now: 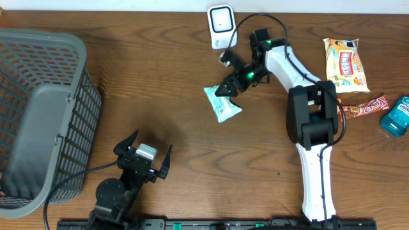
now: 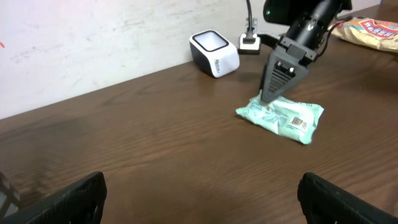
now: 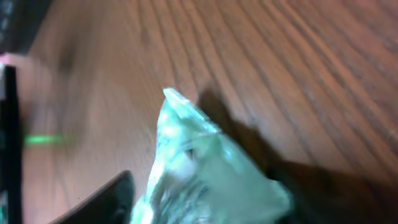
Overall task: Scan the item barcode
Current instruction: 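Rotate the mint packet upright and raise it toward the scanner, then hold the mint packet end over the scanner window with the right gripper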
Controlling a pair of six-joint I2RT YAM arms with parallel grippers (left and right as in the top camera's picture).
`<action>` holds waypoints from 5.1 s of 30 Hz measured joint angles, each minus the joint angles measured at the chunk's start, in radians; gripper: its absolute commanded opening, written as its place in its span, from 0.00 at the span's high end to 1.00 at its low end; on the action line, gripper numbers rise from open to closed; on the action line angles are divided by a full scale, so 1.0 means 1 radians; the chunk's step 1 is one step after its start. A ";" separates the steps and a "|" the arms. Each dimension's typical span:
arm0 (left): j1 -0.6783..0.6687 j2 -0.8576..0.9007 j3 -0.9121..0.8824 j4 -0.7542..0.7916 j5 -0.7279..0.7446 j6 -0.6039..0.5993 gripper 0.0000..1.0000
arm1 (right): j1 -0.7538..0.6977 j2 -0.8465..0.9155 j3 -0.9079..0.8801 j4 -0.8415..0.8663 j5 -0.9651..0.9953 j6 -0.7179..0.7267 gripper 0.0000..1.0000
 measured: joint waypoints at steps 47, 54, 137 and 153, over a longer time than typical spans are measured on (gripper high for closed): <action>0.000 0.000 0.000 0.000 0.000 0.000 0.02 | -0.097 -0.410 0.305 -0.669 -0.077 0.120 0.98; 0.000 0.000 0.000 0.000 0.000 0.000 0.02 | 0.027 -0.546 0.305 -0.670 0.052 0.253 0.98; 0.000 0.000 0.000 0.000 0.000 0.000 0.02 | 0.300 0.101 0.304 0.858 1.379 -0.119 0.98; 0.000 0.000 0.000 0.000 0.000 0.000 0.02 | 0.301 0.103 0.303 1.162 1.349 -0.363 0.98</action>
